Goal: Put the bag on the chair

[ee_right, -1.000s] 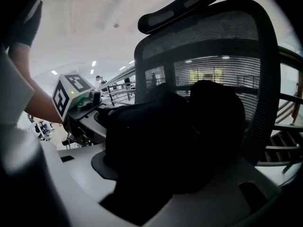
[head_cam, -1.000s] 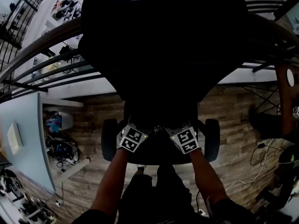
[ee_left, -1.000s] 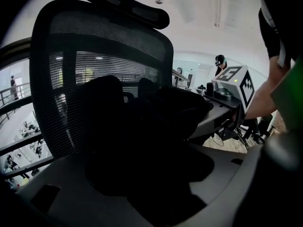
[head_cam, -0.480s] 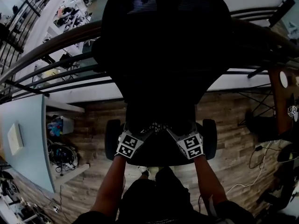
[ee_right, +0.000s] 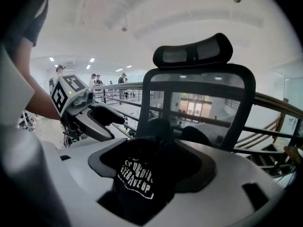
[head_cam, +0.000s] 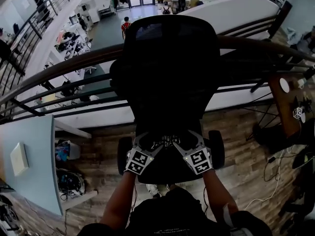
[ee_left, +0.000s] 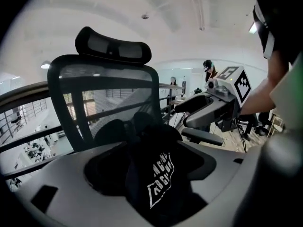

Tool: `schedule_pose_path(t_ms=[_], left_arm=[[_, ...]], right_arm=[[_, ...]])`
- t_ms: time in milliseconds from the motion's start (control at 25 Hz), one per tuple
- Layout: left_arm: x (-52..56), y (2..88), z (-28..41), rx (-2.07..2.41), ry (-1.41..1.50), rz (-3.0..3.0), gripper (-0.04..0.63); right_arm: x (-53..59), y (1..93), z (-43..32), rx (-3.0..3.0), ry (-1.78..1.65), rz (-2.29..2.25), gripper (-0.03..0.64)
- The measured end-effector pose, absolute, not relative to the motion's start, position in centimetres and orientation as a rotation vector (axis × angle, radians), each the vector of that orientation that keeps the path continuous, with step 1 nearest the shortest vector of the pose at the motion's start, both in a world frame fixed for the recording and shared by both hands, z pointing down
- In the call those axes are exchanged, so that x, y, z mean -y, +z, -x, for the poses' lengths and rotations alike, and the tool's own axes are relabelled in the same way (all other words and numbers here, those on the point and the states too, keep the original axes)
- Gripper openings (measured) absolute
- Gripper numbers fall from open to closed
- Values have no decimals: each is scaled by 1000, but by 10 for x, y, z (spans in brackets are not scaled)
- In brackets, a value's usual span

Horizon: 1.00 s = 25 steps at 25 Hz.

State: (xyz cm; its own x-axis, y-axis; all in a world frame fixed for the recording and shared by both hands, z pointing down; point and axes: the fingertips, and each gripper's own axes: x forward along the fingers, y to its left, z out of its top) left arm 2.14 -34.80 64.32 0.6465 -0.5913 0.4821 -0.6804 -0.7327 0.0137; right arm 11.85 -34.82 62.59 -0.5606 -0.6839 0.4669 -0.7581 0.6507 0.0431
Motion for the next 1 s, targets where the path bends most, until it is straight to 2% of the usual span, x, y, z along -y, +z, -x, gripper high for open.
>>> schedule_pose_path(t_ms=[160,240,320,360,480,1000], left_arm=[[342,611,-16,1065,501,-2656,252],[343,595,-10,1087,427,-2653,176],[337,580,-8,1105,399,-2667,111],[333,575,-8,1108,401,-2673,73],[328,564,-12,1088,397,-2708,12],[295,521,-20,1022,240,-2815,11]], right_arm=[[341,600,-123,2428,162,-1272,171],[339,583,-117,2440,126,-1325,86],[331,566,-108,2462,114,-1343,43],[327,560,-106,2472,111,-1347,37],[323,549,-104,2489,78,-1358,23],[301,506,-89,2556,-83,-1342,18]])
